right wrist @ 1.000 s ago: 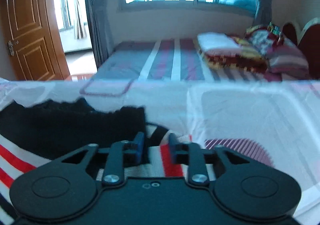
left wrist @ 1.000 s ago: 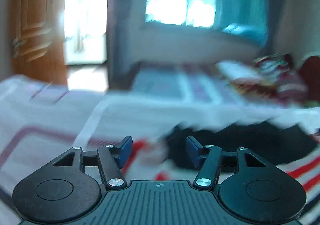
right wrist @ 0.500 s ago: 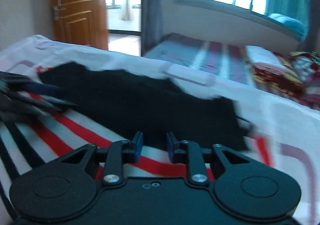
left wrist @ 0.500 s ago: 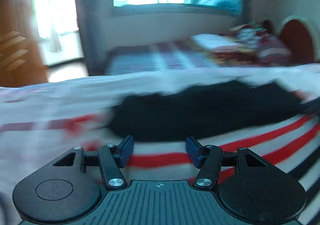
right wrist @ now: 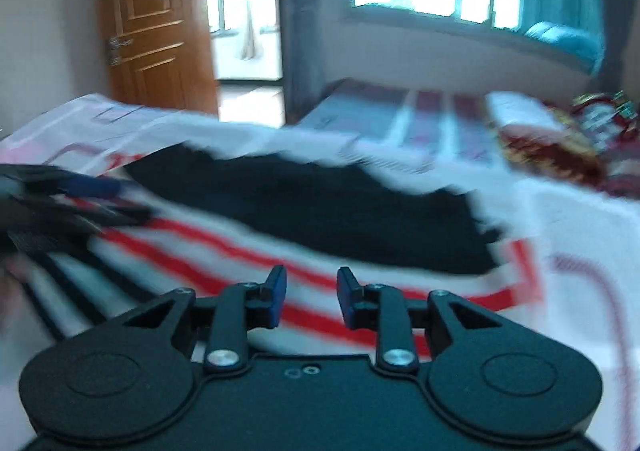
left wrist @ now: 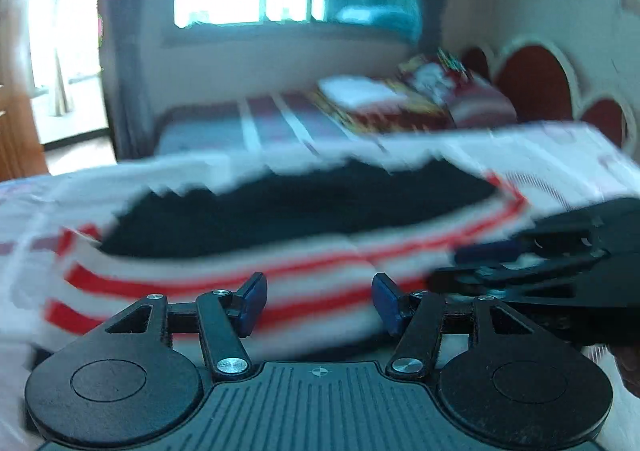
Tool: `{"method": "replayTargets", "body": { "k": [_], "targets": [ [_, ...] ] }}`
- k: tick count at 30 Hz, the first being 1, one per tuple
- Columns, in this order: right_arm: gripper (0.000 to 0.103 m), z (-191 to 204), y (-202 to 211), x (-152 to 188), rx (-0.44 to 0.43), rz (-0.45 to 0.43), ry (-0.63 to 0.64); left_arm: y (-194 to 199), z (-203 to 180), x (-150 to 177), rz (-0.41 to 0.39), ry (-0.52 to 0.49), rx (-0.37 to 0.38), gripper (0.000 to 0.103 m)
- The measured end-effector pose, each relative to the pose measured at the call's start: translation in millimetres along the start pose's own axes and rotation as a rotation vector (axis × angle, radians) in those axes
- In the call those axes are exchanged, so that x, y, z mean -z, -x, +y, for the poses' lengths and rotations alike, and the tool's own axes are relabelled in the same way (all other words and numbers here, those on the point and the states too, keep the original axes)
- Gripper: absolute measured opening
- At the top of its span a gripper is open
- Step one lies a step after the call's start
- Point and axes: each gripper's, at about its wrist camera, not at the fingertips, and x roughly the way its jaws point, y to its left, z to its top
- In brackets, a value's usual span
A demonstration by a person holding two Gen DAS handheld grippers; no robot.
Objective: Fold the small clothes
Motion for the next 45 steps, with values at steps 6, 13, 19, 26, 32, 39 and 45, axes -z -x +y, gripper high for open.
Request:
{"method": "replayTargets", "body": {
  "k": [6, 13, 19, 26, 32, 39, 45],
  "targets": [
    [0.027, -21.8, 20.9, 24.5, 0.135, 0.03, 0.014, 36.9, 47.8, 31.1, -0.011, 0.027, -0.083, 0.058],
    [0.031, -54.5, 68.5, 44.6, 0.188, 0.004, -0.125, 69.6, 80.9, 40.2, -0.026, 0.096, -0.134, 0.058],
    [0.035, -69.3, 95.8, 56.8, 0.268, -0.055, -0.246, 85.1, 75.2, 55.2, -0.021, 0.076, -0.154, 0.058],
    [0.028, -110.6, 91.7, 76.5, 0.122, 0.007, -0.421, 74.0, 91.3, 64.7, 0.035, 0.114, -0.157, 0.058],
    [0.009, -102.1, 101.6, 83.9, 0.115, -0.005, -0.397, 70.0, 95.2, 63.1, 0.051, 0.109, -0.147, 0.059],
    [0.024, -85.3, 111.6, 89.5, 0.255, -0.016, -0.352, 80.2, 78.6, 52.5, 0.004, 0.118, -0.127, 0.059],
    [0.019, -7.2, 84.2, 53.0, 0.057, -0.023, -0.182, 51.5, 3.5, 36.1, 0.009, 0.087, 0.046, 0.059]
  ]
}}
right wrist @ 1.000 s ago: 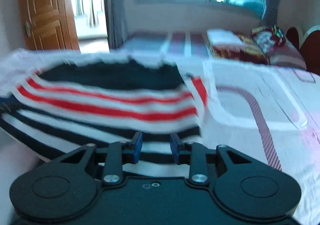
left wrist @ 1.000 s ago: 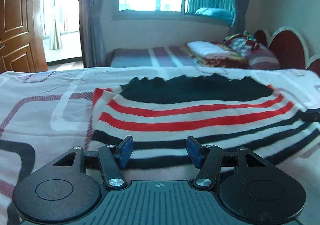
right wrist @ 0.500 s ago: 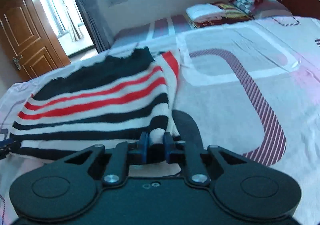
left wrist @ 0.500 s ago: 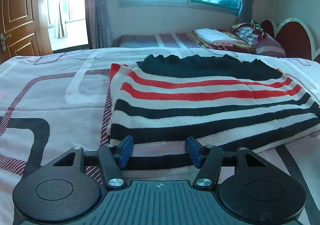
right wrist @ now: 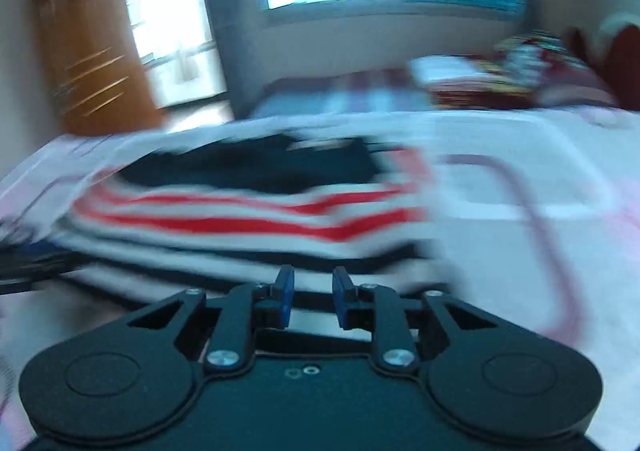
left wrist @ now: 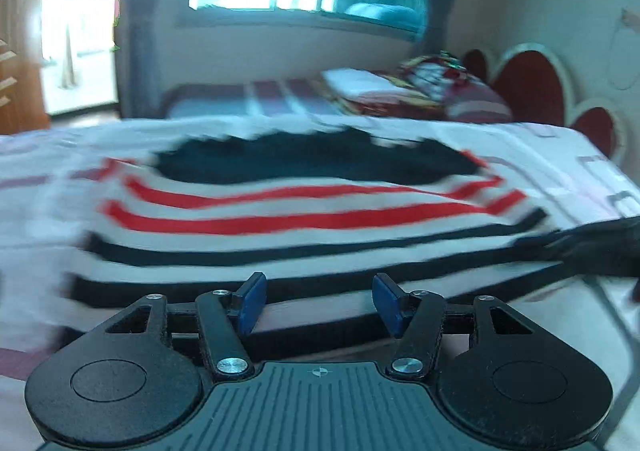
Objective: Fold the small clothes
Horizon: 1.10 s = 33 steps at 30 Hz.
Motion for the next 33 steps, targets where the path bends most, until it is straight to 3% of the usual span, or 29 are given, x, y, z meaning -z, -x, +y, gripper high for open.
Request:
{"method": "replayTargets", "body": {
  "k": [3, 6, 9, 11, 14, 16, 19, 22, 26, 28, 31, 33],
  "targets": [
    [0.02, 33.6, -23.5, 5.8, -0.022, 0.049, 0.086, -12.4, -17.5, 3.9, 0.012, -0.034, -0.019, 0.059],
    [0.018, 44.5, -28.5, 12.2, -0.001, 0.071, 0.148, -13.2, -7.2, 13.1, 0.018, -0.057, -0.058, 0.059],
    [0.017, 26.4, -19.3, 16.6, 0.072, 0.066, 0.149, 0.8, 16.5, 21.5, 0.013, -0.061, -0.098, 0.059],
    [0.017, 3.8, -12.3, 18.8, 0.159, 0.058, 0.147, 13.9, 44.6, 27.0, 0.009, -0.037, -0.174, 0.059],
    [0.016, -43.5, 5.7, 30.0, 0.258, 0.069, 0.074, 28.3, 91.7, 39.1, -0.001, 0.07, -0.178, 0.058],
    [0.014, -60.4, 11.9, 33.0, 0.2, 0.064, 0.006, 27.8, 94.0, 37.2, 0.003, 0.074, -0.17, 0.058],
    [0.017, -52.2, 4.5, 25.5, 0.22, 0.08, 0.009, 22.2, 79.8, 30.6, 0.021, 0.056, -0.224, 0.059],
    [0.019, -45.9, 3.9, 23.6, 0.241, 0.082, -0.004, 27.0, 75.9, 29.2, 0.02, 0.076, -0.228, 0.059],
    [0.026, -41.4, 15.9, 21.6, 0.229, 0.017, -0.003, 26.1, 78.3, 32.6, 0.024, 0.066, -0.222, 0.059],
    [0.027, -45.9, 4.6, 23.8, 0.236, 0.08, -0.011, 24.1, 78.9, 32.3, 0.027, 0.061, -0.222, 0.06],
    [0.027, -44.9, 5.3, 22.5, 0.238, 0.085, -0.001, 25.3, 79.4, 30.3, 0.03, 0.068, -0.222, 0.06],
    [0.027, -44.0, 15.0, 18.0, 0.232, 0.03, -0.014, 24.3, 80.5, 31.5, 0.027, 0.073, -0.219, 0.06]
  ]
}}
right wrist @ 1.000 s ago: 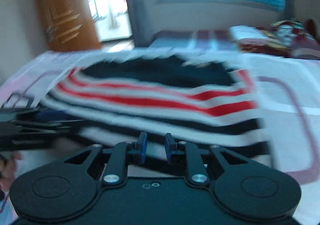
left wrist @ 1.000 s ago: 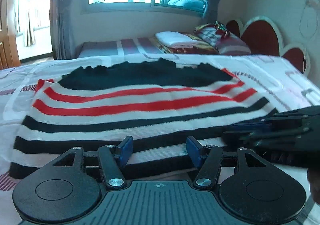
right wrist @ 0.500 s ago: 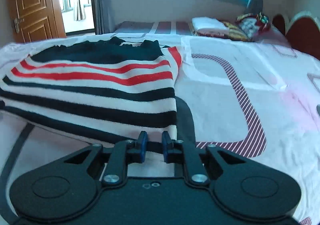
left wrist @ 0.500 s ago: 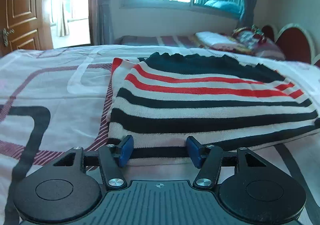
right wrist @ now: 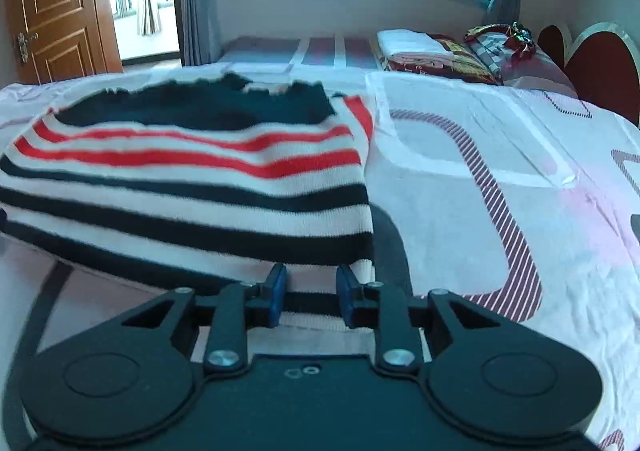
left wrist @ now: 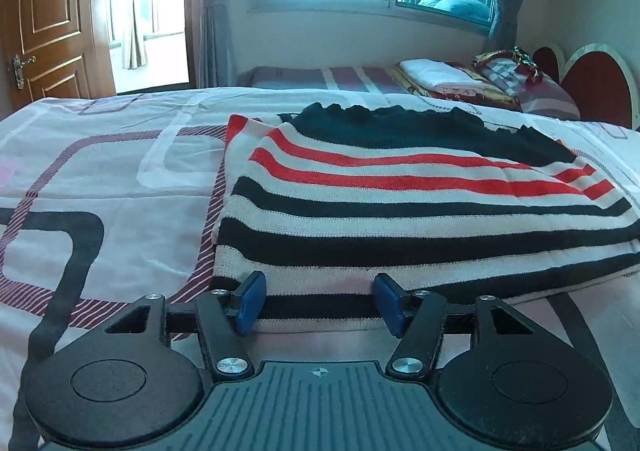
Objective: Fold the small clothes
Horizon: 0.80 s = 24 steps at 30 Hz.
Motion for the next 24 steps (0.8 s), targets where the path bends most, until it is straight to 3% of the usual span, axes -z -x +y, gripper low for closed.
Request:
{"method": "replayTargets", "body": {
  "k": [3, 4, 6, 10, 13, 15, 17, 24],
  "targets": [
    [0.027, -3.2, 2.3, -2.7, 0.006, -0.062, -0.02, -1.4, -1.9, 1.5, -0.003, -0.012, -0.006, 0.06],
    [0.028, -4.4, -2.1, -2.4, 0.005, -0.052, -0.022, -1.6, -2.2, 1.8, -0.003, -0.012, -0.006, 0.061],
    [0.028, -7.6, -23.5, 0.1, 0.003, 0.049, -0.015, -2.0, -1.4, 1.9, -0.002, -0.015, -0.001, 0.061],
    [0.028, -8.8, -19.2, -5.2, -0.003, 0.045, -0.025, 3.5, 3.3, -0.1, 0.006, -0.002, 0.007, 0.061],
    [0.029, -11.5, -5.7, -6.5, -0.029, 0.004, -0.057, 19.7, 10.4, 3.2, -0.018, 0.017, -0.015, 0.061],
    [0.029, -10.4, 2.8, -5.2, -0.039, -0.005, -0.056, 30.8, 21.6, 10.6, -0.019, 0.06, -0.094, 0.062],
    [0.029, -9.2, 11.0, -2.6, -0.048, -0.009, -0.045, 37.7, 39.7, 20.2, -0.002, 0.171, -0.098, 0.061],
    [0.03, 3.3, 19.5, 0.6, -0.085, 0.001, -0.057, 32.7, 72.2, 48.7, -0.007, 0.666, 0.206, 0.061]
  ]
}}
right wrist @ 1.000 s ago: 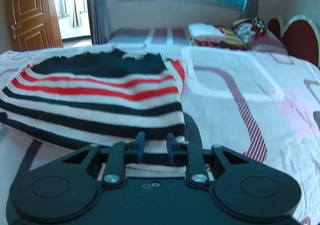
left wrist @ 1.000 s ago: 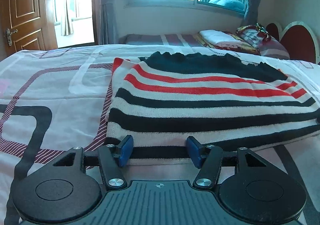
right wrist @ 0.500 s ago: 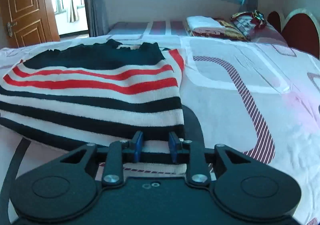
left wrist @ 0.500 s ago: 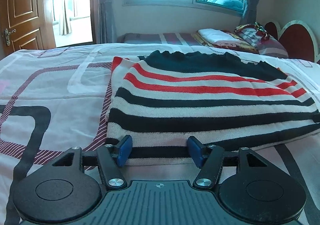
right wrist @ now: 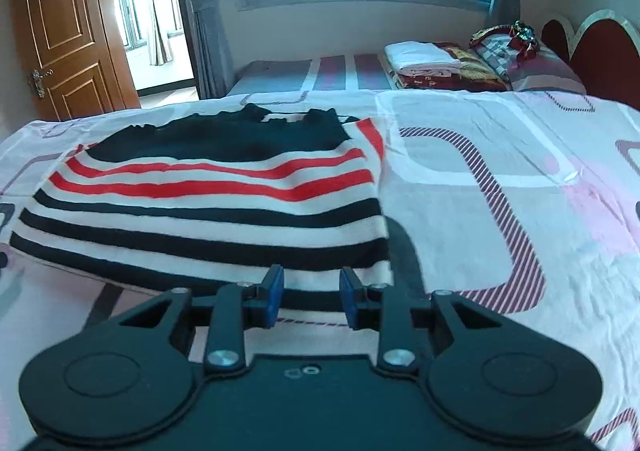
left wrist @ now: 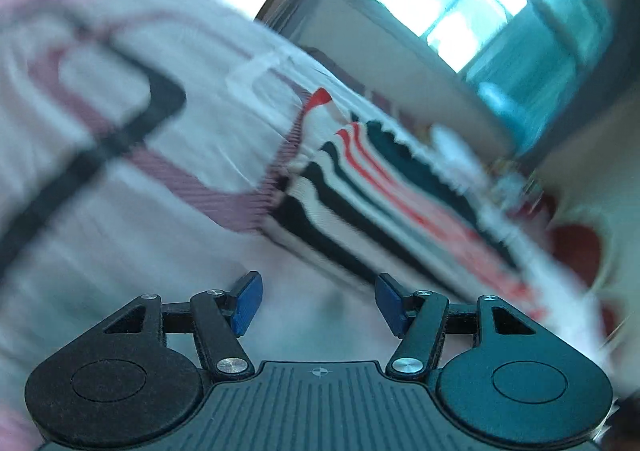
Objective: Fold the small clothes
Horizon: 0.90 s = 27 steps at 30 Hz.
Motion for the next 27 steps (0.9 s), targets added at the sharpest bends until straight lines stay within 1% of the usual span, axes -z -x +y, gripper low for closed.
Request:
{"method": "replayTargets", "body": {
  "k": [2, 5, 7, 10, 12, 13, 14, 15, 16, 18, 19, 20, 21, 23, 24, 25, 26, 27],
  "targets": [
    [0.03, 7.7, 0.0, -1.4, -0.013, 0.001, 0.005, -11.1, 7.4, 1.1, -0.018, 0.117, 0.047, 0.061],
    [0.03, 19.2, 2.9, -6.1, -0.039, -0.007, 0.022, -25.2, 14.8, 0.9, -0.066, 0.204, 0.085, 0.061],
    [0.031, 24.7, 5.6, -10.7, -0.057, -0.018, 0.038, -33.1, 16.8, -2.9, -0.09, 0.235, 0.099, 0.061],
    [0.031, 29.5, 5.4, -18.7, -0.08, -0.032, 0.049, -47.9, 15.7, -11.0, -0.111, 0.245, 0.098, 0.057],
    [0.031, 30.2, 1.0, -25.7, -0.102, -0.035, 0.039, -58.0, 17.4, -17.3, -0.119, 0.269, 0.093, 0.05],
    [0.031, 31.1, -2.2, -29.0, -0.11, -0.035, 0.031, -61.9, 19.4, -22.7, -0.121, 0.274, 0.085, 0.042],
    [0.031, 31.8, -5.5, -32.3, -0.121, -0.035, 0.024, -67.2, 21.6, -26.6, -0.121, 0.284, 0.085, 0.038],
    [0.03, 32.3, -9.9, -36.0, -0.132, -0.034, 0.017, -72.0, 23.2, -31.5, -0.124, 0.292, 0.093, 0.036],
    [0.029, 33.3, -15.4, -39.6, -0.143, -0.032, 0.009, -74.8, 24.0, -34.0, -0.124, 0.29, 0.093, 0.034],
    [0.021, 36.7, -27.3, -44.8, -0.17, -0.023, -0.009, -80.2, 23.3, -37.3, -0.124, 0.274, 0.095, 0.028],
    [0.018, 39.7, -34.3, -47.4, -0.186, -0.014, -0.015, -81.4, 24.7, -38.3, -0.123, 0.284, 0.101, 0.025],
    [0.015, 44.7, -40.4, -49.6, -0.197, -0.005, -0.017, -77.7, 27.9, -37.7, -0.127, 0.308, 0.123, 0.023],
    [0.009, 50.1, -47.1, -52.6, -0.212, 0.001, -0.014, -73.0, 28.9, -37.8, -0.147, 0.32, 0.16, 0.022],
    [0.008, 60.8, -55.0, -57.0, -0.231, -0.001, -0.007, -63.4, 28.4, -35.0, -0.19, 0.317, 0.215, 0.022],
    [0.008, 66.3, -60.0, -59.9, -0.239, -0.002, -0.003, -63.9, 30.1, -31.3, -0.195, 0.318, 0.213, 0.022],
    [0.008, 71.8, -66.3, -62.4, -0.249, 0.0, 0.0, -68.7, 33.7, -27.8, -0.179, 0.317, 0.175, 0.022],
    [0.008, 75.5, -73.2, -63.9, -0.255, 0.003, 0.002, -73.2, 39.6, -24.1, -0.164, 0.325, 0.153, 0.02],
    [0.008, 79.5, -81.9, -64.4, -0.253, 0.013, 0.006, -73.6, 40.2, -22.9, -0.179, 0.308, 0.17, 0.02]
  ]
}}
